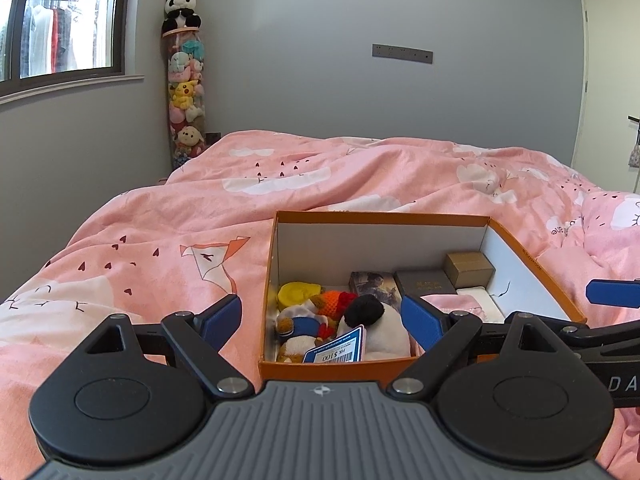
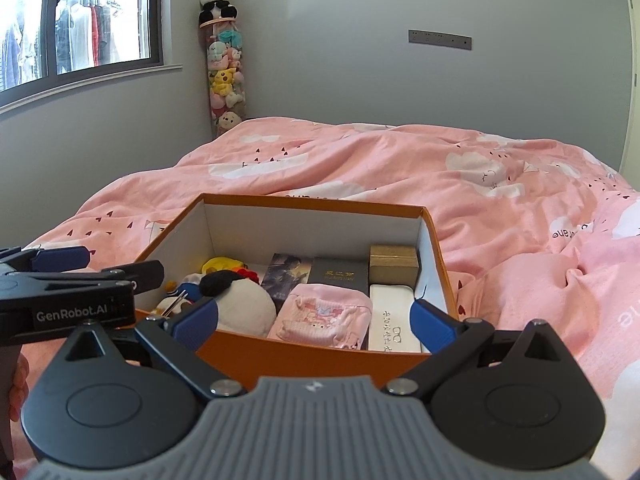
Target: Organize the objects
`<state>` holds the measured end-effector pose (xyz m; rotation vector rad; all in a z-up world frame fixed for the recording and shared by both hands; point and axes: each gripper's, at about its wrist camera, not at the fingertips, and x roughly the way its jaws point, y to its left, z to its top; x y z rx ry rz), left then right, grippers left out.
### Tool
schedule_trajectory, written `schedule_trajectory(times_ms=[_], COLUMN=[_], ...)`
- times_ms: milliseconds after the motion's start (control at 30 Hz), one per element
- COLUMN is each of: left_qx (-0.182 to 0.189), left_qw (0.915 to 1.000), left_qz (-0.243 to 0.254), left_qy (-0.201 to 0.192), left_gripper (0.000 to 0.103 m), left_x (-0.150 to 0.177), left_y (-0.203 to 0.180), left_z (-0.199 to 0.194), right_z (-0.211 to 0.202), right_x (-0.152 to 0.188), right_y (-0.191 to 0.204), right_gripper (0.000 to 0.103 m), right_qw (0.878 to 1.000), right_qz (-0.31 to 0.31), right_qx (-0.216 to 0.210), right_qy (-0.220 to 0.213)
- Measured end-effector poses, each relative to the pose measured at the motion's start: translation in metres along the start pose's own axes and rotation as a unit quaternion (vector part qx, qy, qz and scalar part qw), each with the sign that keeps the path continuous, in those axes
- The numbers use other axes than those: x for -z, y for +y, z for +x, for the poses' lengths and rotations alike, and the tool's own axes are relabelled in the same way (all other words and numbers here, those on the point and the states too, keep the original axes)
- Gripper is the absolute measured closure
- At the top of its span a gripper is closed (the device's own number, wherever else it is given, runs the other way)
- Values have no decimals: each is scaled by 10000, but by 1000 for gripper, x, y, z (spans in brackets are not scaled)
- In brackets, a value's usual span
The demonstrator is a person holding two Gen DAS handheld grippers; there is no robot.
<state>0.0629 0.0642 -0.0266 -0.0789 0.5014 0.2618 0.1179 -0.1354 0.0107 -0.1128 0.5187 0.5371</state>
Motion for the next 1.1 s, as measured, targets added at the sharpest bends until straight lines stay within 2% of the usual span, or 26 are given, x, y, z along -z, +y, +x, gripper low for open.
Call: schedule_trajectory(times_ms=[1100], left_qx=[100], left_qw=[9997], left_qz=[-36], left_qy=[205], left_gripper=[0], left_x=[2], left_y=[-1], left_z=[1], right_z=[2], right_x=[3], right_y=[4], right_gripper=[1], right_qw=[9999], right_qz=[3], right_qx=[-2], right_qy=[131])
